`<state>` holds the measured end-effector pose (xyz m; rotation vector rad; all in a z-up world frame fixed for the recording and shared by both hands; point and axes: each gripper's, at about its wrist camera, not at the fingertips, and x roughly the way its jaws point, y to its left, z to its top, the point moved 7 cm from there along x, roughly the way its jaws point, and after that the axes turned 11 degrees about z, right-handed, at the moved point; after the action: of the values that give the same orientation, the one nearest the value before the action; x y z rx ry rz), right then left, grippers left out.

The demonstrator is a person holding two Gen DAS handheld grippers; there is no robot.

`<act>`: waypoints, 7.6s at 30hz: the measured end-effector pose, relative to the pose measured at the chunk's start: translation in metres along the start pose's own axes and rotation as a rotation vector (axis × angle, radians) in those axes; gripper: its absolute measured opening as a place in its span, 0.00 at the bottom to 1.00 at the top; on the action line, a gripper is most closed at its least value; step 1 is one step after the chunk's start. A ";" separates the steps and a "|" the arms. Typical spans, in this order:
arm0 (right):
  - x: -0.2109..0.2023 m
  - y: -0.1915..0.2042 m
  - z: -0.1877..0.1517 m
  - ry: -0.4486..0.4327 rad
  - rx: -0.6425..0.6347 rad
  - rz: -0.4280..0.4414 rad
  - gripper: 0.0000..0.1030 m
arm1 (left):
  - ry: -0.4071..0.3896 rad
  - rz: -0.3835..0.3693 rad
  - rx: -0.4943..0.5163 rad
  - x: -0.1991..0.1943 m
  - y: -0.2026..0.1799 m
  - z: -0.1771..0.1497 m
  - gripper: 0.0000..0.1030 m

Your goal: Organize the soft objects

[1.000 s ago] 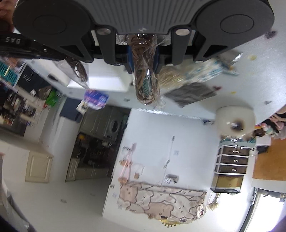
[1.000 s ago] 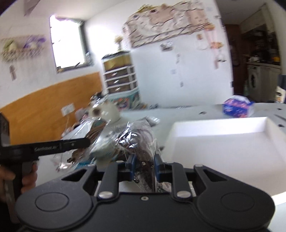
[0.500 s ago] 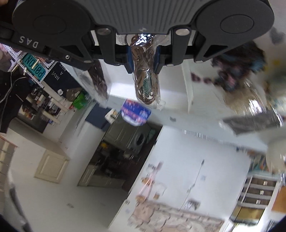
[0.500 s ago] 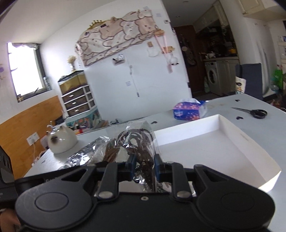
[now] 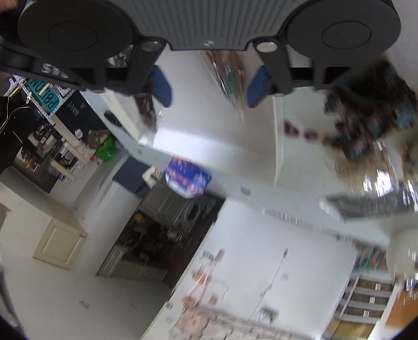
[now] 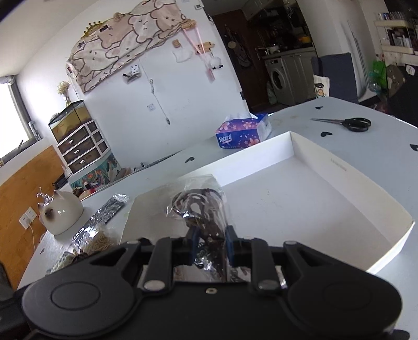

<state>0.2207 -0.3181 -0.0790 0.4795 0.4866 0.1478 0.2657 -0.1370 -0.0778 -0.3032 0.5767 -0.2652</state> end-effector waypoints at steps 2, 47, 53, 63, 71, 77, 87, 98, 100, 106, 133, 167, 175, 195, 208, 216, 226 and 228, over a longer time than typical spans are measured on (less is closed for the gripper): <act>0.007 -0.001 0.001 0.011 0.014 -0.003 0.22 | -0.067 0.028 0.036 -0.008 0.006 0.009 0.68; -0.035 0.013 -0.014 0.066 -0.161 -0.051 0.68 | 0.046 0.027 0.276 -0.042 0.009 -0.013 0.71; -0.055 0.016 -0.015 0.037 -0.233 -0.077 0.81 | 0.042 0.032 0.278 -0.057 0.007 -0.012 0.80; -0.078 0.022 -0.020 -0.010 -0.322 -0.116 1.00 | 0.013 0.058 0.278 -0.074 0.016 -0.012 1.00; -0.081 0.019 -0.022 -0.009 -0.323 -0.141 1.00 | 0.017 0.079 0.287 -0.072 0.027 -0.010 1.00; -0.080 0.019 -0.022 -0.004 -0.331 -0.141 1.00 | 0.005 0.085 0.295 -0.070 0.034 -0.003 1.00; -0.075 0.027 -0.002 0.025 -0.341 -0.104 1.00 | -0.053 0.124 0.319 -0.074 0.068 0.039 1.00; -0.043 0.071 0.051 -0.003 -0.316 -0.005 1.00 | -0.046 0.143 0.318 -0.037 0.131 0.092 0.99; -0.031 0.083 0.060 0.018 -0.306 0.022 1.00 | -0.019 0.133 0.345 -0.026 0.135 0.095 0.95; 0.016 0.124 0.079 0.099 -0.314 0.083 1.00 | 0.027 0.114 0.371 0.006 0.140 0.093 0.90; 0.305 0.222 0.037 0.485 -0.173 0.124 1.00 | 0.123 0.102 0.419 0.077 0.171 0.071 0.76; 0.349 0.200 0.035 0.577 -0.758 -0.111 0.90 | 0.161 0.061 0.458 0.038 0.201 0.064 0.72; 0.350 0.192 0.035 0.620 -0.656 -0.047 0.75 | 0.162 0.062 0.454 0.037 0.201 0.064 0.73; 0.370 0.227 0.053 0.419 -0.399 0.060 0.48 | 0.150 0.095 0.423 0.038 0.202 0.065 0.73; 0.392 0.209 0.045 0.563 -0.653 -0.095 0.50 | 0.112 0.230 0.252 0.040 0.227 0.082 0.74; 0.322 0.198 0.019 0.726 -0.726 0.015 0.57 | 0.111 0.316 0.289 0.034 0.238 0.087 0.75; 0.318 0.219 0.015 0.626 -0.412 0.280 0.97 | 0.120 0.412 0.221 0.021 0.281 0.104 0.72; 0.320 0.226 0.005 0.670 -0.434 0.342 0.97 | 0.113 0.428 0.192 0.021 0.290 0.108 0.72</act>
<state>0.4980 -0.0422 -0.1002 0.0677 0.9971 0.7419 0.3901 0.1460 -0.1045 0.0250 0.7068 0.0767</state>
